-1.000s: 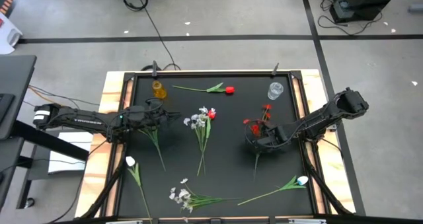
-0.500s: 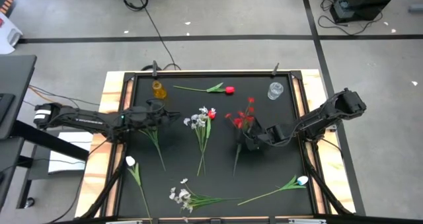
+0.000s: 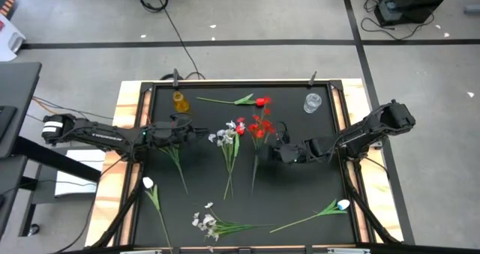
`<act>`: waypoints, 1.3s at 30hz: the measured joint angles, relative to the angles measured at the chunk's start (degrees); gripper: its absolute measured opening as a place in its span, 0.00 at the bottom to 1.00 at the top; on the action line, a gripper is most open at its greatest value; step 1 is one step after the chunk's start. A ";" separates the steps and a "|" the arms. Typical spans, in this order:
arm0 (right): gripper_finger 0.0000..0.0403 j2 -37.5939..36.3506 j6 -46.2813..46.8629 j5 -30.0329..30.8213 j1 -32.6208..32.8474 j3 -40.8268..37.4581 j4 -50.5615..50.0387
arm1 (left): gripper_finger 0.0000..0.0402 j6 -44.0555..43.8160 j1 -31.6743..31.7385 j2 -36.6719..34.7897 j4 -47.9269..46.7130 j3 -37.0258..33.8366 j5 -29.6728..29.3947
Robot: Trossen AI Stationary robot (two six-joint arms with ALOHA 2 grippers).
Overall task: Sort flowers into vase by color
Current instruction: Put the right red flower into the transparent vase
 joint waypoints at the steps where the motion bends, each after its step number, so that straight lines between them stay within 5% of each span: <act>1: 0.18 -0.02 -3.22 0.02 -0.45 0.00 1.87 | 0.21 0.02 0.00 -0.02 0.90 0.00 0.00; 17: 0.18 -0.27 -66.00 -0.08 -10.53 0.09 32.61 | 0.21 3.65 -0.25 -0.11 5.46 0.00 -2.12; 29: 0.18 -12.37 -85.24 31.86 -23.78 0.09 17.64 | 0.21 -0.94 -1.97 -0.11 5.46 0.00 -1.99; 39: 0.18 -26.15 -84.92 28.89 -36.60 0.11 -0.94 | 0.21 -1.05 -2.03 -0.11 5.46 0.00 -5.03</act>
